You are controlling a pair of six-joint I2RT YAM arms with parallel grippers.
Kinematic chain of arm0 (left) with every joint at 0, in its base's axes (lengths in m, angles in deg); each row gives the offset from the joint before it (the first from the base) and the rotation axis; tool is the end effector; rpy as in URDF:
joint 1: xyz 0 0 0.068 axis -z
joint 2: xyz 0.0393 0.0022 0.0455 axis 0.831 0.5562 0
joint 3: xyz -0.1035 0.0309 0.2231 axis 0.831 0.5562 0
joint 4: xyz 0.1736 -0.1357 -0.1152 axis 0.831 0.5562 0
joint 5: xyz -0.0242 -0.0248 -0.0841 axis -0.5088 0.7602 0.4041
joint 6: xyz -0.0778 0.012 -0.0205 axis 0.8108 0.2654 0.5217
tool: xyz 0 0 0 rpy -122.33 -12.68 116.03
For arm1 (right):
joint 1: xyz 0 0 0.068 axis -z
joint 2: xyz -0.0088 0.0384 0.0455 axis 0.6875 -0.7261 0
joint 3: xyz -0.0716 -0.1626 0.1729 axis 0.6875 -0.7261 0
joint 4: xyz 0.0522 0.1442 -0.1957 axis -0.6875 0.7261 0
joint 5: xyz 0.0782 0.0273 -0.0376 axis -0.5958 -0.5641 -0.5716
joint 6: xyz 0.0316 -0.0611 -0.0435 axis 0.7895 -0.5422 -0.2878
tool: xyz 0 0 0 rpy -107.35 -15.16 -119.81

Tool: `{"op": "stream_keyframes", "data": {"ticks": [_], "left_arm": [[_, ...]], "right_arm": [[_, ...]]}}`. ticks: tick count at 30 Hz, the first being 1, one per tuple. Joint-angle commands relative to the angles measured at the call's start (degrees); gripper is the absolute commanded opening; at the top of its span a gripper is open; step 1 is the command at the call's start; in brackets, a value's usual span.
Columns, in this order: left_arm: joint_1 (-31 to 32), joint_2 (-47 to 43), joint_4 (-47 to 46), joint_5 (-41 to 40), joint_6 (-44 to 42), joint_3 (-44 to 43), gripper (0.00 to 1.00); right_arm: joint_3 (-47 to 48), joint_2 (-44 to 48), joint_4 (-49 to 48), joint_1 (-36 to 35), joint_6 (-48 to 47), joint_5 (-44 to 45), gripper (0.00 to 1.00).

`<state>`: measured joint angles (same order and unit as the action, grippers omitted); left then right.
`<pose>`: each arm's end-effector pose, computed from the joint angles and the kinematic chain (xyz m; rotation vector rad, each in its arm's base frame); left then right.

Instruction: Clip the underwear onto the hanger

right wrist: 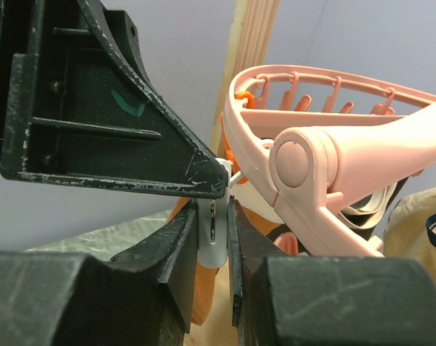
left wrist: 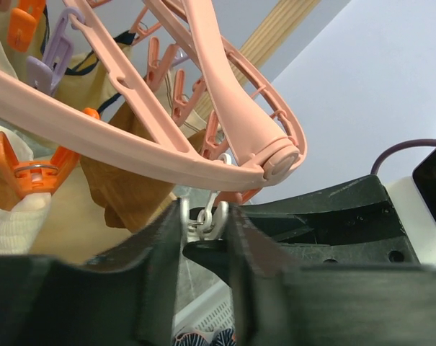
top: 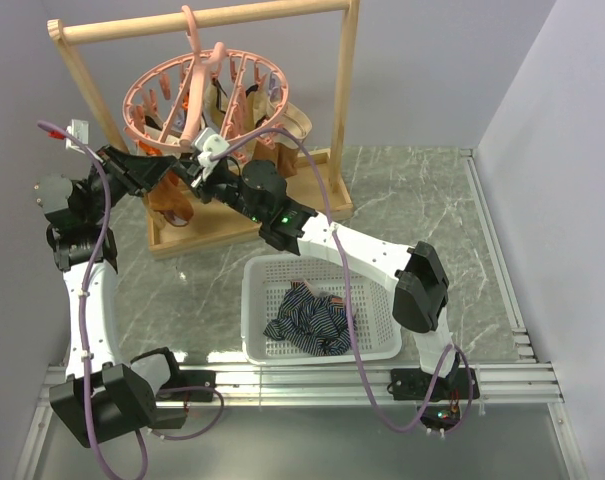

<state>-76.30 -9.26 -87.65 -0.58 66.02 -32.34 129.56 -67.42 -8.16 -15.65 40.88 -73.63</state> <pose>0.2506 0.0303 0.4038 -0.0585 1.5065 -1.0780 0.2490 0.4258 0.3986 -0.8293 1.0588 0.7516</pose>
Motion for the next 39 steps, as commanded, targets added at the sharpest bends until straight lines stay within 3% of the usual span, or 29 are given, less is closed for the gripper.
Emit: {"op": "stream_keyframes", "data": {"ticks": [1, 3, 4, 6, 7, 10, 13, 24, 29, 39], "left_arm": [[0.1, 0.0, -3.0, -1.6, 0.6, -1.3, 0.28], [0.1, 0.2, -3.2, -1.5, 0.9, -1.3, 0.15], [0.1, 0.2, -3.1, -1.5, 0.9, -1.4, 0.11], [0.1, 0.3, -3.0, -1.6, 0.9, -1.4, 0.00], [0.1, 0.3, -2.9, -1.7, 0.9, -1.4, 0.00], [0.1, 0.2, -2.9, -1.7, 0.9, -1.2, 0.00], [0.1, 0.2, -2.2, -1.9, 0.5, -1.4, 0.00], [0.1, 0.7, -1.6, -1.7, 0.6, -1.9, 0.00], [0.1, 0.8, -1.6, -1.8, 0.6, -1.9, 0.00], [0.1, 1.1, -0.6, -1.6, -0.2, -2.9, 0.00]], "right_arm": [[0.8, 0.9, -1.5, -0.1, 0.5, -2.0, 0.00], [0.5, 1.0, -1.7, -0.1, 1.0, -2.0, 0.03], [0.4, 1.1, -1.8, 0.0, 1.1, -2.0, 0.16], [-0.5, 1.7, -2.0, -0.1, 1.1, -1.6, 0.32], [-0.9, 2.2, -2.0, -0.1, 1.0, -1.6, 0.43], [-3.2, 4.0, -1.7, -0.1, 0.9, -1.7, 0.62], [-6.7, 7.3, -0.1, 0.2, 0.9, -2.0, 0.71], [-27.7, 26.1, 15.0, 3.6, 4.1, -9.0, 0.77], [-33.3, 31.7, 27.3, 5.0, 1.2, -13.1, 0.77], [-43.2, 36.5, 44.4, 8.9, -3.9, -13.5, 0.61]]}}
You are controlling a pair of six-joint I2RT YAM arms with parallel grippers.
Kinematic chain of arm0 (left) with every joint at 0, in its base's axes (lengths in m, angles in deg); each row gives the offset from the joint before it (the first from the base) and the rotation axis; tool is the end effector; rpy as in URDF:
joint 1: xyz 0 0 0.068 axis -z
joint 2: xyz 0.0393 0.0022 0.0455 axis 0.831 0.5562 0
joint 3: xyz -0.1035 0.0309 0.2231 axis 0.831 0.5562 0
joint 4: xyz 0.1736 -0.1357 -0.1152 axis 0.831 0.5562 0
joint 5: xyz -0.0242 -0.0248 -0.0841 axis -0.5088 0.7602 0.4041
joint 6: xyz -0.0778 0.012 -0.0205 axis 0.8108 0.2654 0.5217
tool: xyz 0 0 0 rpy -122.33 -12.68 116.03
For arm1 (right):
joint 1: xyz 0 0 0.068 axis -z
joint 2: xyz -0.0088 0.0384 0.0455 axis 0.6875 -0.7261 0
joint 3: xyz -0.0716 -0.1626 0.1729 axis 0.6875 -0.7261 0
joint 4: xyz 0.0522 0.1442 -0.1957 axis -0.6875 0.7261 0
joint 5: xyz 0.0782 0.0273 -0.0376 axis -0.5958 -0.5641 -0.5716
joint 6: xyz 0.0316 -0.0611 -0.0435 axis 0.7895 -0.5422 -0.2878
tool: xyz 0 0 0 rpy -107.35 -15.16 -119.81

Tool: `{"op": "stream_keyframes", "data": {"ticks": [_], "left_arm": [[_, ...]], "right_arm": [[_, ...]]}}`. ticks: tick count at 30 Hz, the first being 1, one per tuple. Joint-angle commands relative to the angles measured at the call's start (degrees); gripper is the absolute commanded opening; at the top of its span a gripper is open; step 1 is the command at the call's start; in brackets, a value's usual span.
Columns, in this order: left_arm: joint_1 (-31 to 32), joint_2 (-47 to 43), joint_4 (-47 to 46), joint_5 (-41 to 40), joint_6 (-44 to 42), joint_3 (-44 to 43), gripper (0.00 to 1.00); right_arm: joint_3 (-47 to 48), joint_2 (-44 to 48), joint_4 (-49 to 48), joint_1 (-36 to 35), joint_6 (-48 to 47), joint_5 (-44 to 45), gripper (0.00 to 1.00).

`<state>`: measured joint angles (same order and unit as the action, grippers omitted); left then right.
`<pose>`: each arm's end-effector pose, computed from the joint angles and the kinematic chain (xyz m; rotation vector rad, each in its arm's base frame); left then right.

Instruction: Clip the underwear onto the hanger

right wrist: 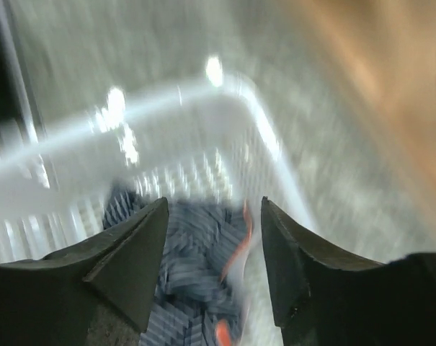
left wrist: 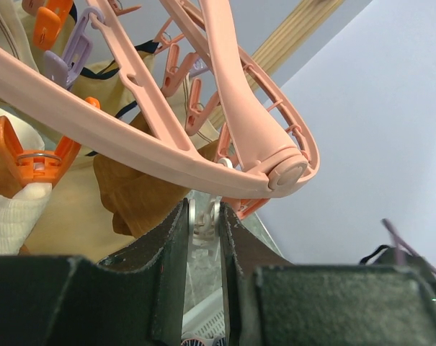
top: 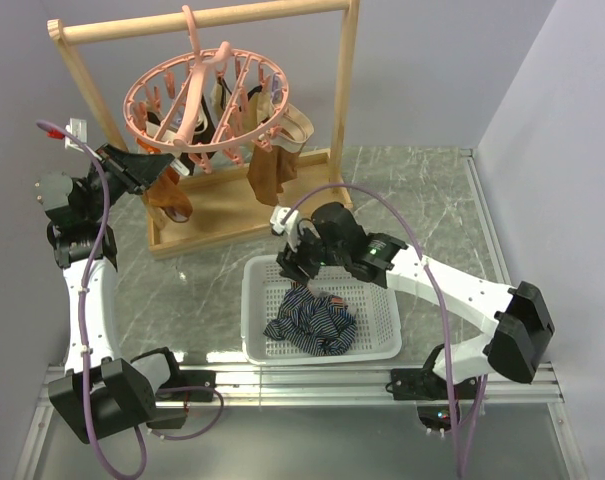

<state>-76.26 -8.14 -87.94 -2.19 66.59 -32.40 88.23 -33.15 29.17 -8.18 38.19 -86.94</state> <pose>0.2567 0.0336 0.4006 -0.0993 1.5058 -1.0746 0.1943 0.2795 0.2791 -1.3172 1.6793 0.7083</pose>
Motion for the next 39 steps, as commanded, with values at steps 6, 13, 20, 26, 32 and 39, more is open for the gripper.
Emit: {"op": "stream_keyframes", "data": {"ticks": [6, 13, 20, 26, 32, 39], "left_arm": [[0.0, -0.1, -1.0, -0.2, -0.4, -2.8, 0.00], [0.0, -0.2, -0.6, 0.0, -0.5, -2.8, 0.00], [0.0, -0.3, -0.1, -0.1, -1.0, -3.0, 0.00], [0.0, -0.1, -0.6, -0.2, -0.7, -2.7, 0.00], [0.0, -0.2, 0.9, 0.3, -2.1, -3.2, 0.00], [0.0, -0.3, -1.2, 0.1, -0.3, -2.1, 0.00]], "right_arm": [[-8.9, 2.2, 8.9, 3.8, 3.8, 3.3, 0.60], [-7.9, -4.0, 7.7, 4.2, 9.2, 1.0, 0.61], [-4.9, -12.3, 5.6, 4.9, 12.3, -0.4, 0.64], [-3.3, -15.6, 4.8, 5.0, 13.2, -1.1, 0.60], [-3.3, -13.4, 6.1, 8.0, 12.9, 0.0, 0.57], [-4.7, -9.5, 7.6, 8.5, 11.9, 1.4, 0.72]]}}
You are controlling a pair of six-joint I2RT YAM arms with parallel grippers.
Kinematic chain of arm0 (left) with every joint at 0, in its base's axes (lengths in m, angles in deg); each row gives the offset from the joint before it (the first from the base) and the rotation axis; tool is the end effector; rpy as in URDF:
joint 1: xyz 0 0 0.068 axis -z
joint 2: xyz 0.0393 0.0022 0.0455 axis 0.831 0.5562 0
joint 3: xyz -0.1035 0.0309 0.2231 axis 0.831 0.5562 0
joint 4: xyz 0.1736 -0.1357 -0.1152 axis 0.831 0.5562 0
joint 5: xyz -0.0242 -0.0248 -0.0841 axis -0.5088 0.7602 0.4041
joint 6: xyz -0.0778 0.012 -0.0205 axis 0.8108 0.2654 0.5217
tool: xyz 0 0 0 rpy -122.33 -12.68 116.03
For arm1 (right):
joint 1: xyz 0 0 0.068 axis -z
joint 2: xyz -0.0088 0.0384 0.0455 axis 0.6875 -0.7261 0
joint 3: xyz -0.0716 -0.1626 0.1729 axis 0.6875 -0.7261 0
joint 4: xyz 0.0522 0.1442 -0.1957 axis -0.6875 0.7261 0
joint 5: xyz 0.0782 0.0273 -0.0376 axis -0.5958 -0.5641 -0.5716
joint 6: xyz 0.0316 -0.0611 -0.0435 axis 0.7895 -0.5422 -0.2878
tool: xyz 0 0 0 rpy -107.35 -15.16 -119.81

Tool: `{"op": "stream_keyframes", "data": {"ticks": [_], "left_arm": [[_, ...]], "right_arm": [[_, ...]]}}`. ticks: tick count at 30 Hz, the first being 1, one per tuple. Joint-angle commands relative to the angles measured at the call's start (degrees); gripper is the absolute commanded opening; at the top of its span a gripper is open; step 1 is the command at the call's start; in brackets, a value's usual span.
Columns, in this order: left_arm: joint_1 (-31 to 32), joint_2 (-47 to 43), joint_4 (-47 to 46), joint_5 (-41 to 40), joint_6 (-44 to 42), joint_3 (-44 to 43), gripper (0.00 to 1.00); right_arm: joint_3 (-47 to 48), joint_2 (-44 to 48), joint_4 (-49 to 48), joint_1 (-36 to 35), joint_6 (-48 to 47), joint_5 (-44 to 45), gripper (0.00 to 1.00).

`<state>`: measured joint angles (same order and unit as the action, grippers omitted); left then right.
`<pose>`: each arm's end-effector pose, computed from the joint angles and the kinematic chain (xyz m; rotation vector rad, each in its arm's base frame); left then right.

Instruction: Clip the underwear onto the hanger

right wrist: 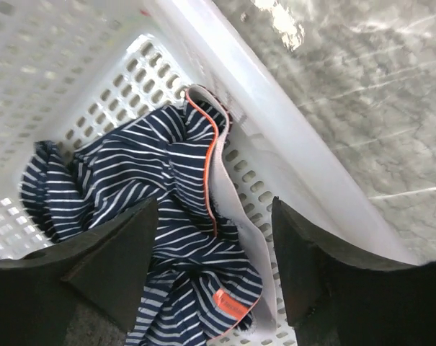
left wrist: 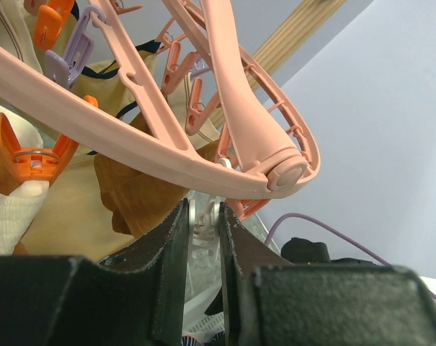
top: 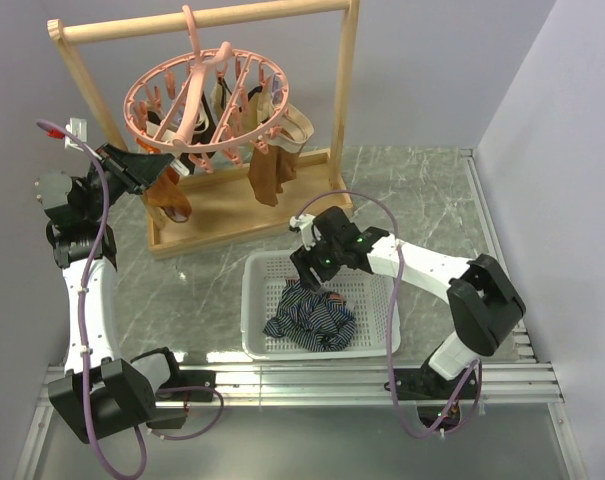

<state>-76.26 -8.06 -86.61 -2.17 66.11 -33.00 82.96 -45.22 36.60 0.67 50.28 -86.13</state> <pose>0.2569 0.0337 0.4013 -0.1033 1.5145 -1.0731 0.2350 0.2449 0.1661 -1.0989 2.3338 0.6442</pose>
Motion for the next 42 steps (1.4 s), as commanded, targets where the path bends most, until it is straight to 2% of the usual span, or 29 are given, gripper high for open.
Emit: {"op": "stream_keyframes", "data": {"ticks": [1, 11, 15, 18, 19, 21, 22, 23, 31, 36, 39, 42], "left_arm": [[0.0, -0.2, -2.8, -0.1, 0.4, -1.5, 0.00], [0.0, -0.4, -2.3, -0.1, 0.0, -1.7, 0.00], [0.0, -0.3, -2.5, -0.1, 0.1, -1.4, 0.00], [0.0, -0.4, -2.1, -0.1, -0.5, -1.4, 0.00], [0.0, -0.4, -2.1, -0.1, -0.5, -1.4, 0.00], [0.1, -0.4, -2.0, -0.1, -0.6, -1.4, 0.00], [0.0, -0.4, -2.1, -0.1, -0.6, -1.4, 0.00], [0.0, -0.4, -2.1, -0.1, -0.5, -1.3, 0.00], [0.0, -0.8, -2.1, -0.1, -0.5, -1.4, 0.00], [0.0, -0.6, -2.8, 0.1, 0.0, -1.4, 0.00], [0.0, -0.5, -2.8, 0.2, 0.1, -1.4, 0.00], [0.0, -0.8, -2.7, 0.1, -0.2, -1.3, 0.00]], "right_arm": [[1.1, 1.3, 0.3, -0.4, -0.1, 0.3, 0.72], [4.4, -5.9, 0.3, -1.8, 2.1, -2.1, 0.73], [5.1, -7.3, -0.4, -2.7, 2.1, -2.9, 0.70], [4.5, -6.6, -1.9, -2.6, 2.1, -5.0, 0.49], [4.4, -6.3, -2.2, -2.6, 2.0, -5.7, 0.36], [4.5, -5.1, -2.4, -2.5, 0.5, -6.0, 0.20], [4.5, -4.4, -2.4, -2.4, -0.1, -5.7, 0.06], [4.7, -3.7, -2.3, -1.9, -1.4, -5.9, 0.00], [5.1, 11.9, -1.8, 2.7, -8.0, -10.3, 0.00], [4.5, 20.9, 0.9, 3.2, -16.0, -13.8, 0.00], [5.2, 22.3, 3.1, 3.2, -20.5, -14.8, 0.00], [7.4, 19.9, 4.9, 2.1, -24.8, -15.2, 0.00]]}}
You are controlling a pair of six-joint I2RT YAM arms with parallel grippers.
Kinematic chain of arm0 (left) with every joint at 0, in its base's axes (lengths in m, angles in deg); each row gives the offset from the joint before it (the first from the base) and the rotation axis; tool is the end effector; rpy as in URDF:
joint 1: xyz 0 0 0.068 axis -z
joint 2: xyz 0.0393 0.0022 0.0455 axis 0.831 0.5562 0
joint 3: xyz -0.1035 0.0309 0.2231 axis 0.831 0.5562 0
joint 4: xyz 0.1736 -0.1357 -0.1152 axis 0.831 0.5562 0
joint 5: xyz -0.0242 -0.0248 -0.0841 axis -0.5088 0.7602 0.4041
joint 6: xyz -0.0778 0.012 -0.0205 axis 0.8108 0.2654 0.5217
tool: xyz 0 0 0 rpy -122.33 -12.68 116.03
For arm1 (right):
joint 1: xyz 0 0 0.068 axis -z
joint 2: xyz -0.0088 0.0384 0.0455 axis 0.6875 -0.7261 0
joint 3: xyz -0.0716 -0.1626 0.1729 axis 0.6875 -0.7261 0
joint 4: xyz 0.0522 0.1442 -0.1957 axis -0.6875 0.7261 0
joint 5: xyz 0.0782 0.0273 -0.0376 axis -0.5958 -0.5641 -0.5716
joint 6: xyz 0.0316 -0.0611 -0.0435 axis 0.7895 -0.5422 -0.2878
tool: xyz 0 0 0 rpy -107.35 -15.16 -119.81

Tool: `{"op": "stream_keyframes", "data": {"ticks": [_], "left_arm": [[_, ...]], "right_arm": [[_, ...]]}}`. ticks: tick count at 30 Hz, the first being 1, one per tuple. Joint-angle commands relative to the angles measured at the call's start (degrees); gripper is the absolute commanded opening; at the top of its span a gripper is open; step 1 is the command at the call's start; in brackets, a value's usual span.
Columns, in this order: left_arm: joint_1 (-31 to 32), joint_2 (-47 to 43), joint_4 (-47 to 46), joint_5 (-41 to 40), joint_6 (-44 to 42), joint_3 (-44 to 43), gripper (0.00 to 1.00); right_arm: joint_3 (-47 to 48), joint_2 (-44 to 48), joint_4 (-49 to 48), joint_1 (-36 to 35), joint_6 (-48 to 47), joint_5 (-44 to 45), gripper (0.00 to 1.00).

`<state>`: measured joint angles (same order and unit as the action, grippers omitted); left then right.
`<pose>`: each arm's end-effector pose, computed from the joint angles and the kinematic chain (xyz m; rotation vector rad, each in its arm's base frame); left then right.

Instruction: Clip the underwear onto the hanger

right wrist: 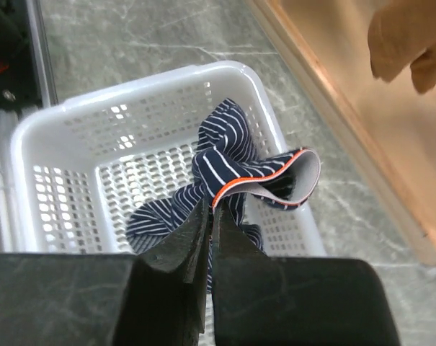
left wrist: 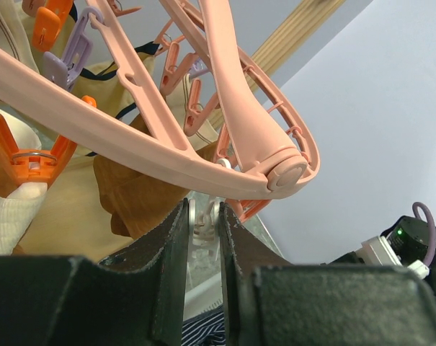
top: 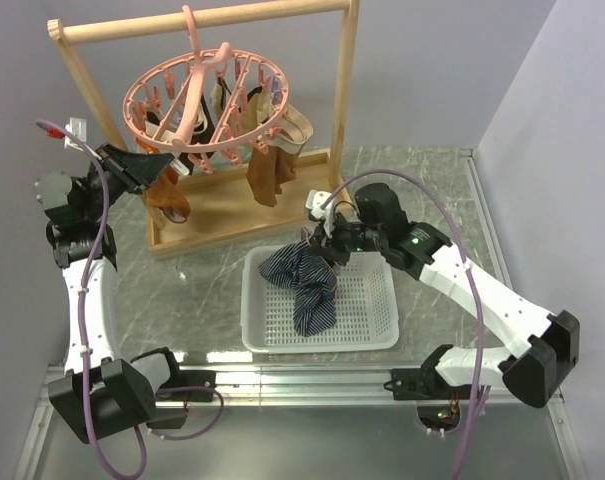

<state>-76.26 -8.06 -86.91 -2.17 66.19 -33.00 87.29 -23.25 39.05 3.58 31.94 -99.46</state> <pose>0.2568 0.0336 0.4019 -0.1004 1.5111 -1.0723 0.2005 0.2133 0.3067 -1.3247 1.6375 0.7507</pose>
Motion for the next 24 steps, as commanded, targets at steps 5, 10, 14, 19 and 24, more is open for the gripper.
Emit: {"op": "stream_keyframes", "data": {"ticks": [5, 10, 14, 19, 24], "left_arm": [[0.0, -0.8, -2.0, 0.0, -0.7, -1.2, 0.00], [0.0, -0.8, -1.9, 0.3, -0.5, -1.1, 0.00], [0.0, -0.5, -2.6, 0.3, -0.1, -0.9, 0.00], [0.0, -0.5, -2.0, 0.4, -0.9, -0.9, 0.00], [0.0, -0.3, -2.4, 0.4, -1.0, -0.6, 0.00]], "right_arm": [[7.9, -9.8, 1.9, -4.4, -9.1, -3.2, 0.00], [8.9, -13.2, -1.2, -7.9, -10.6, -1.8, 0.00], [7.7, -14.4, -7.7, -9.4, -10.5, 3.3, 0.00], [4.6, -16.2, -5.6, -10.3, -18.1, 4.3, 0.05], [-1.9, -16.6, -7.0, -13.1, -22.6, 7.6, 0.30]]}}
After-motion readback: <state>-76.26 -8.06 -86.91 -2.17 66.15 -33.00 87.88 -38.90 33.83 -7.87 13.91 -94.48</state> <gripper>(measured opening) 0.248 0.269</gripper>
